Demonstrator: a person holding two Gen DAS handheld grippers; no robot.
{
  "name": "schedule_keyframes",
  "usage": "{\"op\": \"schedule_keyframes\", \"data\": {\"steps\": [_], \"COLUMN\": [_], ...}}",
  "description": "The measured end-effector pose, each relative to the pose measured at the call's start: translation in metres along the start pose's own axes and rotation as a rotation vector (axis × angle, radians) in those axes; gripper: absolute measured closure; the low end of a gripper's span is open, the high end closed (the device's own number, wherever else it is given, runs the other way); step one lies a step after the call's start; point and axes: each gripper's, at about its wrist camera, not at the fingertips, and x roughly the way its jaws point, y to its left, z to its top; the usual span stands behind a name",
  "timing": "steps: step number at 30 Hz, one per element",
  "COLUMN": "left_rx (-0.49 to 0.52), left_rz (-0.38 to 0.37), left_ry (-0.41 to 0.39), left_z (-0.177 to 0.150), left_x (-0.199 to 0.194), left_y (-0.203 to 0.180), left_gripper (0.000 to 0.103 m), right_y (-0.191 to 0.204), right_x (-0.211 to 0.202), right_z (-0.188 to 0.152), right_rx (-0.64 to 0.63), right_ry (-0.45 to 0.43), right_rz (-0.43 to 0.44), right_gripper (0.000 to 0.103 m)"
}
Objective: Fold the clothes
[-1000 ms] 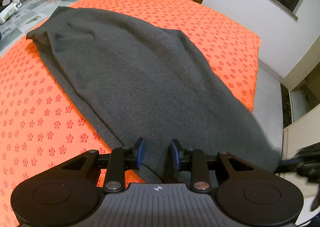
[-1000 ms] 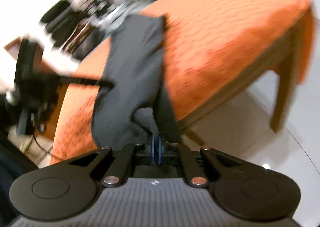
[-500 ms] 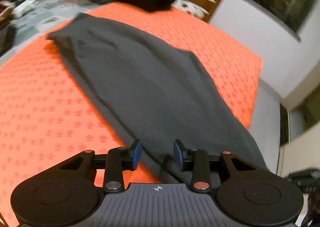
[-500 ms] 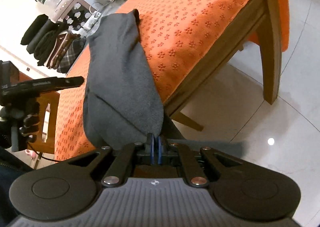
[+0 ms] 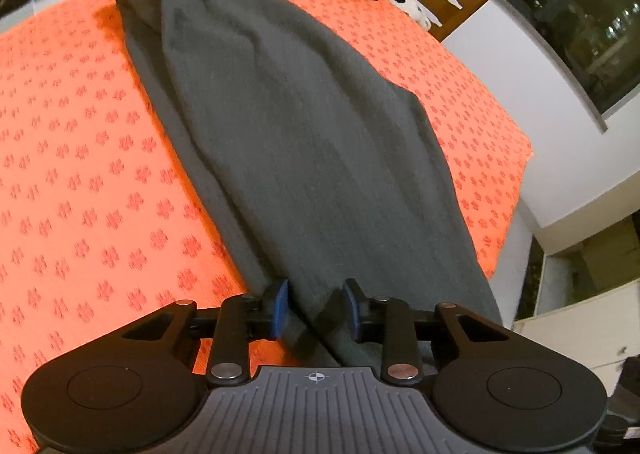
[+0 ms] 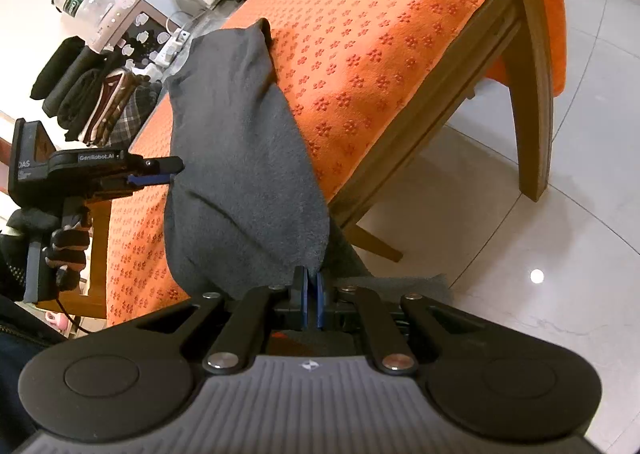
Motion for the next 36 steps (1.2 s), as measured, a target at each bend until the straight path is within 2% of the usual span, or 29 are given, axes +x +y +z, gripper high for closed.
{"op": "schedule_keyframes", "data": {"steps": [2,4,8,15,18,22,24,26,28,30,36], "left_rx": [-0.028,-0.047,-0.008,0.002,0.023,0.036,0.033,0.024,0.014,0.002,-0.071], "left_rz": [-0.042,-0.087,-0.100,-0.128,-0.102,-0.054,-0.045,-0.066,-0.080,-0.083,-0.095], "left_ry": [0.004,-0.030,-0.071,-0.061,-0.035,0.004,0.026,0.038,0.025,0.000,-0.098], "left_z": [-0.002,-0.005,-0.006,0.005,0.003,-0.009,-0.015,-0.019,-0.024,-0.030,-0.039], "left_x": [-0.001,-0.006,-0.021,-0.059,-0.052,-0.030,-0.025,-0.026,-0.032,-0.037,-0.045], "left_y": [0.003,0.004,0.000,0.006,0.010,0.014,0.018,0.022,0.024,0.025,0.028], "left_gripper": [0.101,0.100,0.100,0.100,0.100,0.099,0.094,0.080,0.057,0.055,0.053], "right_y": [0.000,0.000,0.000,0.012,0.011,0.010,0.012,0.016,0.024,0.031,0.044], "right_x": [0.000,0.000,-0.001,-0.019,-0.016,0.008,0.013,0.013,0.005,-0.001,0.007], "right_z": [0.000,-0.001,-0.003,-0.002,-0.004,-0.012,-0.015,-0.016,-0.011,0.002,0.053], "right_rx": [0.003,0.007,0.019,0.060,0.076,0.030,-0.002,-0.042,-0.108,-0.166,-0.295], "right_ry": [-0.004,-0.008,-0.007,0.036,0.032,0.085,0.114,0.126,0.098,0.064,0.029], "right_rz": [-0.001,-0.002,0.011,0.141,0.131,0.016,-0.020,-0.045,-0.044,-0.022,0.048], "right_gripper": [0.098,0.098,0.098,0.098,0.098,0.096,0.093,0.093,0.081,0.074,0.069]}}
